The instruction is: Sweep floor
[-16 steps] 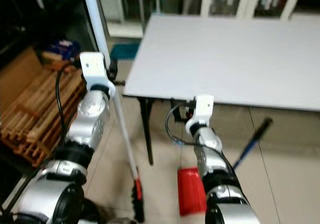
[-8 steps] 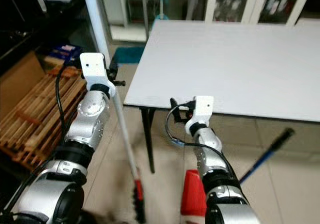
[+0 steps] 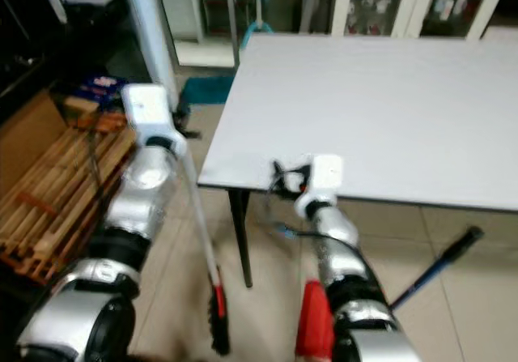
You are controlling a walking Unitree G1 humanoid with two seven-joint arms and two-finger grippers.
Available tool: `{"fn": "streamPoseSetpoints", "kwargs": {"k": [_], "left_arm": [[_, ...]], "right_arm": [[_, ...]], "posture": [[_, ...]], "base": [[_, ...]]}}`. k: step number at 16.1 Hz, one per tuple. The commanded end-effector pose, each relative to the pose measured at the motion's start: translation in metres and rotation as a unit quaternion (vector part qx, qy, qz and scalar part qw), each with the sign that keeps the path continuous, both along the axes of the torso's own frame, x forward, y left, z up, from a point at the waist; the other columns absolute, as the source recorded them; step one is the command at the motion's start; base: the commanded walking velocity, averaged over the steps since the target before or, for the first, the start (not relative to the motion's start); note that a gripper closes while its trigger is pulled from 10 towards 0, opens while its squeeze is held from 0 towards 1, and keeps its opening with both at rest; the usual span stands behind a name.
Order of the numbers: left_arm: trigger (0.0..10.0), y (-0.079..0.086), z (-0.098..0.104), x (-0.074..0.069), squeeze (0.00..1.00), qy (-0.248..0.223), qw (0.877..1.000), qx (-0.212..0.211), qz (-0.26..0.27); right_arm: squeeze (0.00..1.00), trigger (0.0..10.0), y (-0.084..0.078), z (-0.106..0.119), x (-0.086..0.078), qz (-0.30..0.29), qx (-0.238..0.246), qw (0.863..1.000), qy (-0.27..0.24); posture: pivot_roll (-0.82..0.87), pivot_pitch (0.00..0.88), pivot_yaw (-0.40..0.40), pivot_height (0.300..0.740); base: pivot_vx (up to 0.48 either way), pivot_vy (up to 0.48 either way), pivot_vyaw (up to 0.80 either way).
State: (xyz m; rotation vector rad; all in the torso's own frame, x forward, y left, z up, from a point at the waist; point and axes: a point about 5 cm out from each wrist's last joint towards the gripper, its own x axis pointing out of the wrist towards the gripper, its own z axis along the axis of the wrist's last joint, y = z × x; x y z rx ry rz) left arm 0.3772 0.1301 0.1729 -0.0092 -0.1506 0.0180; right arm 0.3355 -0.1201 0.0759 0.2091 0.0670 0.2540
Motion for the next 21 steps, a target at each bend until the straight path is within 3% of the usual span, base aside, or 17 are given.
{"fn": "streamPoseSetpoints", "kwargs": {"k": [1,21], "left_arm": [[10.0,0.0000,0.0160,0.0013,0.00,-0.036,0.999,-0.012,-0.009],[10.0,-0.0051,0.0126,0.0000,0.00,-0.031,0.999,-0.011,-0.025]], "right_arm": [[0.00,10.0,0.0153,0.0023,0.0010,0.023,0.007,1.000,0.002],[0.00,10.0,0.0086,-0.0009,0.0008,0.000,0.003,1.000,0.013]], "posture": [[-0.04,0.007,0.032,0.740],[-0.04,0.025,0.029,0.740]], "base": [[0.000,0.000,0.00],[0.000,0.000,0.00]]}}
